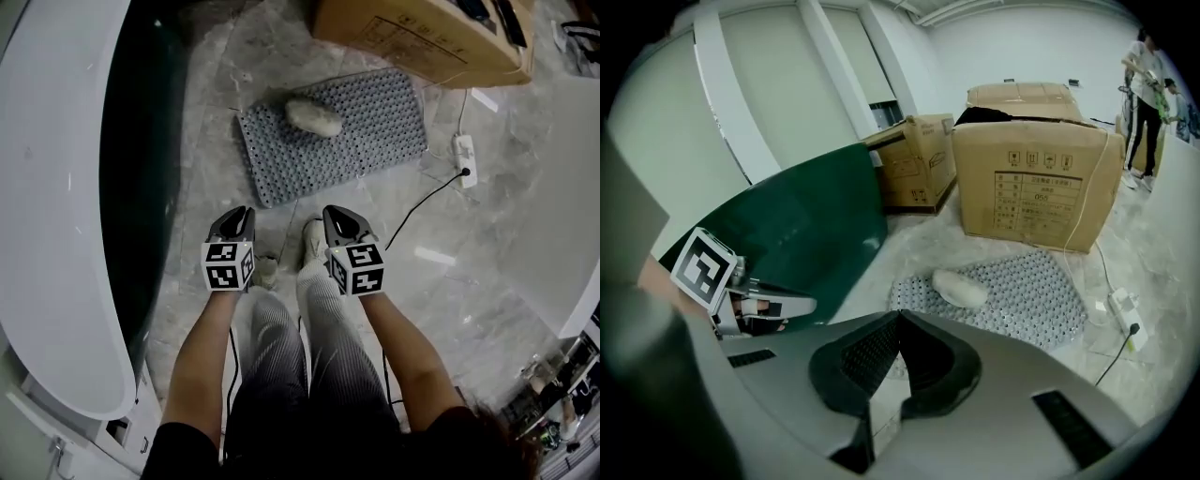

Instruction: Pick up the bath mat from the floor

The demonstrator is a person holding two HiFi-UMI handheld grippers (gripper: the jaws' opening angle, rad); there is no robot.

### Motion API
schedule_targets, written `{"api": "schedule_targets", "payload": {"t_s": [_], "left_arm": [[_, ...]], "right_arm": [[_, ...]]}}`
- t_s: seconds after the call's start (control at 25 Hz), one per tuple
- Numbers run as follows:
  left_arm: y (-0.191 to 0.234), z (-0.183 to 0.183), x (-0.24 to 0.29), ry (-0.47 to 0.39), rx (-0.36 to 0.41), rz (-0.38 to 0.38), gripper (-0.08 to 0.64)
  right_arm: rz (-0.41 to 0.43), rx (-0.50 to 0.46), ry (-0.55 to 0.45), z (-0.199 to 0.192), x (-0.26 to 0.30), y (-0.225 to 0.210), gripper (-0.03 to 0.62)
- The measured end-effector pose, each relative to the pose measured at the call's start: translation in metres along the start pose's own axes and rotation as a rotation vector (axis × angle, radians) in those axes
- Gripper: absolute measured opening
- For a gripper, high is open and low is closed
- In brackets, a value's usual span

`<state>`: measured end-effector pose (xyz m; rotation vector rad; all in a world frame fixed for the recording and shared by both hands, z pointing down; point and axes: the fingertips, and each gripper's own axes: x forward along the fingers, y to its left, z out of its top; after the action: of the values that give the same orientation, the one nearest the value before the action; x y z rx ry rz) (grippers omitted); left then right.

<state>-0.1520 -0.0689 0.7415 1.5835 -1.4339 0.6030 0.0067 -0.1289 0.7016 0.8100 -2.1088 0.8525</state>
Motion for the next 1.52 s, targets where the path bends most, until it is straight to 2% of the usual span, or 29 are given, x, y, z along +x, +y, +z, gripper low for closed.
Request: {"api": "schedule_targets", "payload": {"t_s": [0.32, 0.56, 0.96, 1.12, 1.32, 1.52], "left_arm": [[0.026, -0.035, 0.059, 0.034, -0.030, 0.035, 0.148], [0.035, -0.062, 0.100, 0.065, -0.029, 0.046, 0.178], [0.056, -0.104, 0.169, 0.101, -0.074, 0.059, 0.179], [0.070, -0.118, 0.192, 0.105, -0.125, 0.079, 0.178], [0.083, -0.131, 0.216, 0.106, -0.151, 0.103, 0.178], [0.086, -0.141, 0.238, 0.105, -0.146, 0.112, 0.178]], "right_arm": [[-0.010, -0.010, 0.013, -0.034, 0.051, -0.017, -0.002], [-0.018, -0.039, 0.018, -0.061, 0.084, -0.030, -0.002], [0.003, -0.041, 0.030, -0.107, 0.136, -0.045, -0.002], [0.004, -0.030, 0.033, -0.123, 0.150, -0.051, -0.002], [0.010, -0.001, 0.028, -0.140, 0.160, -0.057, -0.002], [0.013, 0.030, 0.029, -0.157, 0.169, -0.061, -0.002]]}}
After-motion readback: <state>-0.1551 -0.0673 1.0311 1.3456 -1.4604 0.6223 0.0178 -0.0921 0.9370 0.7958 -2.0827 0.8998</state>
